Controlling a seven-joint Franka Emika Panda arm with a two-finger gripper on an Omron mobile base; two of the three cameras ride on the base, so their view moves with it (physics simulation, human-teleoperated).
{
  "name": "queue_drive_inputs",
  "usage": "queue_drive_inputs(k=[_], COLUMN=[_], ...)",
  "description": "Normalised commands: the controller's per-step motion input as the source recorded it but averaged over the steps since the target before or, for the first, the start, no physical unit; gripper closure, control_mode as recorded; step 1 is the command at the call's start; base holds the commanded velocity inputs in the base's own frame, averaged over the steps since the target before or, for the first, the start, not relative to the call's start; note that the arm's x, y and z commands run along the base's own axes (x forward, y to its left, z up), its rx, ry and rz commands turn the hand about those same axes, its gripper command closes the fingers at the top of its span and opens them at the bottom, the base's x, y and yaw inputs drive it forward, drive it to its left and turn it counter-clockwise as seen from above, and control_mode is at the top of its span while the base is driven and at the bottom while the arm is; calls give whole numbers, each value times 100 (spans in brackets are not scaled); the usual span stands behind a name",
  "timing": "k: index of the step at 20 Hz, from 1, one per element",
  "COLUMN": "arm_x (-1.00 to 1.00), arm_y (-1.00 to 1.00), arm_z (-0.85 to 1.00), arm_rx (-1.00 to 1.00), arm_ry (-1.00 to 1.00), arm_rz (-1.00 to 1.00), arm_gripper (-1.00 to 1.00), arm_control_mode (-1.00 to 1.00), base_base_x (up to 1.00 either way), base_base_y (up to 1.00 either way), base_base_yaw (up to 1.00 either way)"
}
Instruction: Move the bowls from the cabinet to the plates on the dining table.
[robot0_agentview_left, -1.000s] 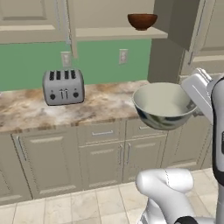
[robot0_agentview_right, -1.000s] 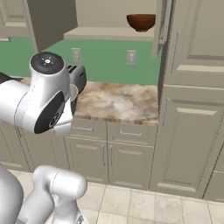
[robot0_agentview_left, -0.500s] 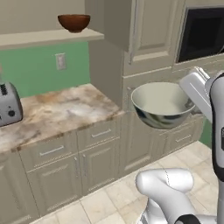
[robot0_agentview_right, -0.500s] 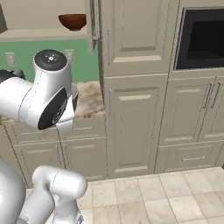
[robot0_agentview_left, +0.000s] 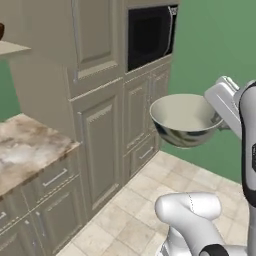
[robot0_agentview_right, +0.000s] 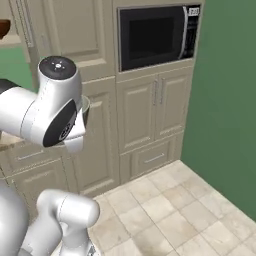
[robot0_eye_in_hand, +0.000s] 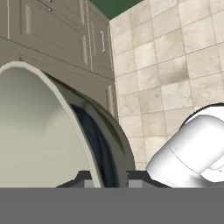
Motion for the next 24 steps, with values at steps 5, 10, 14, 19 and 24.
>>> queue_drive_inputs(k=[5, 10, 14, 19, 24], arm_x=[0, 0, 0, 0, 0], arm_y=[0, 0, 0, 0, 0], arm_z=[0, 0, 0, 0, 0], arm_rx=[0, 0, 0, 0, 0], arm_ry=[0, 0, 0, 0, 0], arm_rz=[0, 0, 0, 0, 0], arm_gripper=[100, 100, 100, 100, 100], arm_control_mode=[100, 100, 100, 100, 100], base_base_x=[-15, -41, -51, -45, -39], base_base_y=[-57, -28, -11, 0, 0], base_base_yaw=[-69, -70, -68, -57, -51])
